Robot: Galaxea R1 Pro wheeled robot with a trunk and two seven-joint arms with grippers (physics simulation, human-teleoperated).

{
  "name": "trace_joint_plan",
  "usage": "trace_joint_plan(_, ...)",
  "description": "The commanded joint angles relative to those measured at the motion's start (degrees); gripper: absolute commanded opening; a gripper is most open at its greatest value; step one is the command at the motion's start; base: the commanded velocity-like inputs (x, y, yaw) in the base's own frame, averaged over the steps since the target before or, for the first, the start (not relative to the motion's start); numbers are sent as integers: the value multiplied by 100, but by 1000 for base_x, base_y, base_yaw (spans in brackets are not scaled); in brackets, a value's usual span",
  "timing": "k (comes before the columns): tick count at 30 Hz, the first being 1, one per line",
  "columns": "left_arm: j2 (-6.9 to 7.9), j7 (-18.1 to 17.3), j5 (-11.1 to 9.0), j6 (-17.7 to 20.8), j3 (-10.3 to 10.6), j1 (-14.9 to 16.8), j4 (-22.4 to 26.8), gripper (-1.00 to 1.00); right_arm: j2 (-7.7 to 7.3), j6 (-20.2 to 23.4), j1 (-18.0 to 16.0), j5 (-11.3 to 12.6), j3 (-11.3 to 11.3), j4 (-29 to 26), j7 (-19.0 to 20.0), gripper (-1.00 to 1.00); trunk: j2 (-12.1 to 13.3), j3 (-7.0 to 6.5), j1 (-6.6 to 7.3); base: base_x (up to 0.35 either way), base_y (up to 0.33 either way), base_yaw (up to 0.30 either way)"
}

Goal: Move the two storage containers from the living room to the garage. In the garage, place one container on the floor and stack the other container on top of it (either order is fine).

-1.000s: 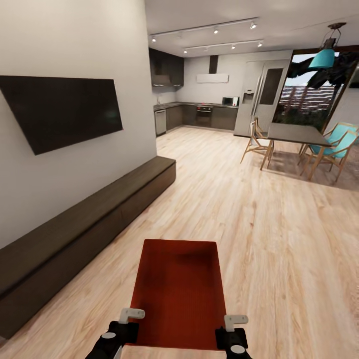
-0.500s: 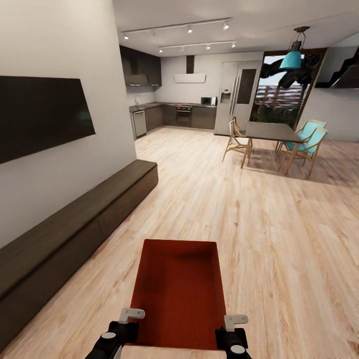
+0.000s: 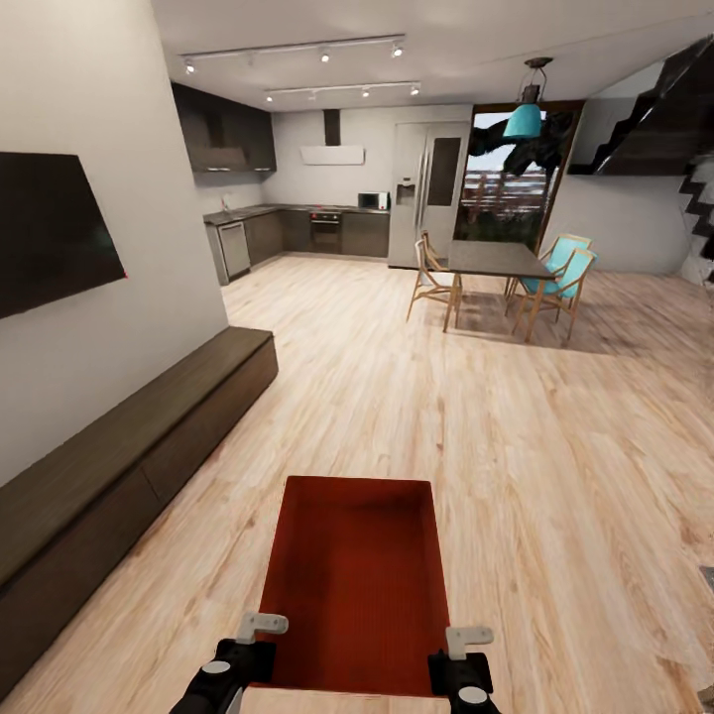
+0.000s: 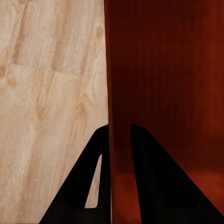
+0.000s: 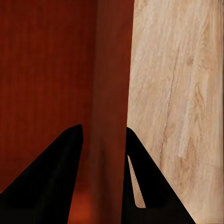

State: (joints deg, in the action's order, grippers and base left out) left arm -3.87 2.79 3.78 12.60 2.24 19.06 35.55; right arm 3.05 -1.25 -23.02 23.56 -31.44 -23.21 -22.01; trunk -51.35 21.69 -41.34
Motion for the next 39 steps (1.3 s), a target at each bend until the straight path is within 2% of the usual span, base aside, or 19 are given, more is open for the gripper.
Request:
trace_joint_plan(1,1,72,580,34,170,-7,5,-100,2,-24,-27,27,48,-35,-436,-100,-4,7,-3,296,0,-240)
trace_joint_plan(24,1,72,580,37,171,-7,5,-100,2,-68,-27,30,50,-35,-477,-100,-4,7,-3,319,0,-110)
trace_joint_plan(39,1,72,580,41,169,-7,5,-100,2,-70,-27,30,42,-35,-465,-100,-4,7,-3,321,0,-11)
